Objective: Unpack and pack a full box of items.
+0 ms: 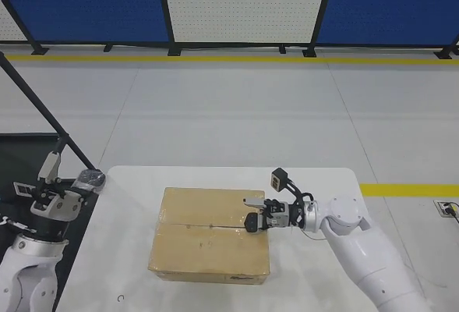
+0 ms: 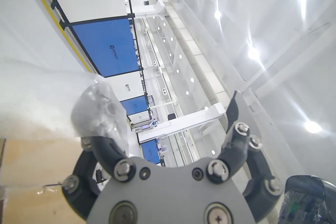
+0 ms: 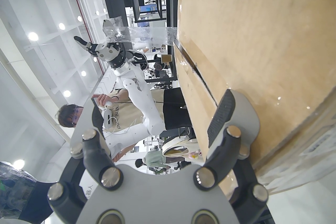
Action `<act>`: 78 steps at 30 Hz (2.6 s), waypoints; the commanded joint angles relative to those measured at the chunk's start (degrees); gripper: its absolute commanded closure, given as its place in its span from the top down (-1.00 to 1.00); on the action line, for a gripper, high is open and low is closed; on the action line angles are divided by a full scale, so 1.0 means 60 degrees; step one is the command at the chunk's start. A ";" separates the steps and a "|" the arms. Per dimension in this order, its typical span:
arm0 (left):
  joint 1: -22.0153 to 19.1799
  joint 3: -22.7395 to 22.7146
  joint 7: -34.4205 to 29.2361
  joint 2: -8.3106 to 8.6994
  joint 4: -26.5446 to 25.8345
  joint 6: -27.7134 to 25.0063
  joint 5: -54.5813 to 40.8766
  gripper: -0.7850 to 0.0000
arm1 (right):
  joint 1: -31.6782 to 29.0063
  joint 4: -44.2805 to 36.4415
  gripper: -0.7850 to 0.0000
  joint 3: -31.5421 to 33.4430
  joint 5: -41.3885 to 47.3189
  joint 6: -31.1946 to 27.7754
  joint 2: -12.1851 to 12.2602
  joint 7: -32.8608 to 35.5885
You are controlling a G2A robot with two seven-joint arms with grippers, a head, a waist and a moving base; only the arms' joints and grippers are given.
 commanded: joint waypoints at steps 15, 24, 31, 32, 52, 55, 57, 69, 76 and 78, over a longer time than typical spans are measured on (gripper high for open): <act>-0.0516 0.1260 0.0056 -0.0065 -0.0705 0.0417 0.0908 1.00 | -0.0288 -0.0252 1.00 0.0231 -0.0048 -0.0091 0.0090 -0.0188; -0.0949 0.2213 -0.0074 -0.0128 -0.0691 0.0731 0.1376 1.00 | -0.0457 -0.0501 1.00 0.0342 -0.0075 -0.0073 0.0144 -0.0246; -0.1122 0.3068 0.0076 -0.0216 -0.0748 0.0873 0.1693 1.00 | -0.0612 -0.0747 1.00 0.0456 -0.0180 -0.0027 0.0198 -0.0467; -0.1129 0.3174 0.0098 -0.0229 -0.0730 0.0870 0.1750 1.00 | -0.0648 -0.0798 1.00 0.0498 -0.0187 -0.0021 0.0214 -0.0503; -0.1489 0.4626 0.0199 -0.0478 -0.0158 0.0918 0.2224 1.00 | -0.1190 -0.1522 1.00 0.0825 -0.0265 0.0274 0.0380 -0.0925; -0.1561 0.4830 0.0190 -0.0517 -0.0034 0.0961 0.2344 1.00 | -0.1272 -0.1584 1.00 0.0895 -0.0229 0.0193 0.0400 -0.1006; -0.1621 0.4982 0.0188 -0.0545 0.0044 0.0989 0.2447 1.00 | -0.1338 -0.1668 1.00 0.0944 -0.0237 0.0158 0.0419 -0.1035; -0.2029 0.5955 0.0228 -0.0740 0.0535 0.1186 0.3194 1.00 | -0.1887 -0.2289 1.00 0.1477 -0.0378 0.0170 0.0629 -0.1175; -0.2257 0.6498 0.0286 -0.0876 0.0834 0.1260 0.3581 1.00 | -0.2124 -0.2506 1.00 0.1665 -0.0363 0.0160 0.0709 -0.1221; -0.2310 0.6622 0.0296 -0.0914 0.0902 0.1285 0.3654 1.00 | -0.2167 -0.2545 1.00 0.1674 -0.0351 0.0164 0.0720 -0.1221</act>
